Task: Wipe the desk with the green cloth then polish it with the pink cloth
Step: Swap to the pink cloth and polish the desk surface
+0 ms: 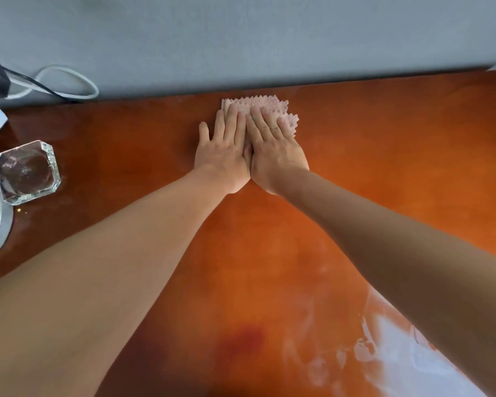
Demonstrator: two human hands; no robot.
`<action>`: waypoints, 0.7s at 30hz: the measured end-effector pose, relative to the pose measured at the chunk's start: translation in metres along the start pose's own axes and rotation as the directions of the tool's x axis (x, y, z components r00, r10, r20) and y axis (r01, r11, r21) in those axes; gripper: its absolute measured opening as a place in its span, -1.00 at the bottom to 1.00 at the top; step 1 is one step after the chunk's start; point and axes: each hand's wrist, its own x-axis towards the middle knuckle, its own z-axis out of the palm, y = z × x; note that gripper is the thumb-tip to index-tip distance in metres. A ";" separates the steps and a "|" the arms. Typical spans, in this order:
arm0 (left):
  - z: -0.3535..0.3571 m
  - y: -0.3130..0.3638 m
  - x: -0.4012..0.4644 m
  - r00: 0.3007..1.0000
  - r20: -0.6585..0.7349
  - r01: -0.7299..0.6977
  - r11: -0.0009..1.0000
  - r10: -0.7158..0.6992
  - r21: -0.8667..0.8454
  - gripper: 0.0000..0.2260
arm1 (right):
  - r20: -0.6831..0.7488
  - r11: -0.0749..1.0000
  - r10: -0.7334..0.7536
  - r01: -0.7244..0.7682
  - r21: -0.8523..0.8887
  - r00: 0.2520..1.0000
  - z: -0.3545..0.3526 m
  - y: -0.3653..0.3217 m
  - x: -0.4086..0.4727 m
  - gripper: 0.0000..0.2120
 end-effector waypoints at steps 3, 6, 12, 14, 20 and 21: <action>0.012 0.000 -0.034 1.000 -0.007 -0.028 1.000 0.028 0.009 -0.43 | 0.004 1.000 0.009 -0.009 0.000 1.000 0.014 -0.014 -0.030 -0.43; 0.030 -0.001 -0.086 0.999 0.009 -0.042 0.999 0.041 0.026 -0.41 | 0.005 1.000 0.015 -0.015 0.000 1.000 0.037 -0.040 -0.076 -0.43; 0.069 -0.008 -0.186 0.998 0.047 -0.035 0.998 0.033 0.060 -0.40 | 0.026 1.000 0.008 -0.009 0.029 1.000 0.074 -0.100 -0.160 -0.43; 0.081 -0.009 -0.215 0.998 0.061 -0.031 0.998 0.027 0.059 -0.39 | 0.031 1.000 -0.002 0.001 0.018 1.000 0.084 -0.116 -0.185 -0.43; 0.113 -0.006 -0.291 0.997 0.069 -0.020 1.000 0.019 0.007 -0.40 | 0.062 1.000 -0.027 0.028 -0.004 0.998 0.113 -0.150 -0.251 -0.42; 0.116 -0.004 -0.302 0.997 0.072 -0.018 1.000 0.018 -0.003 -0.40 | 0.069 0.999 -0.035 0.035 0.003 0.997 0.115 -0.153 -0.262 -0.42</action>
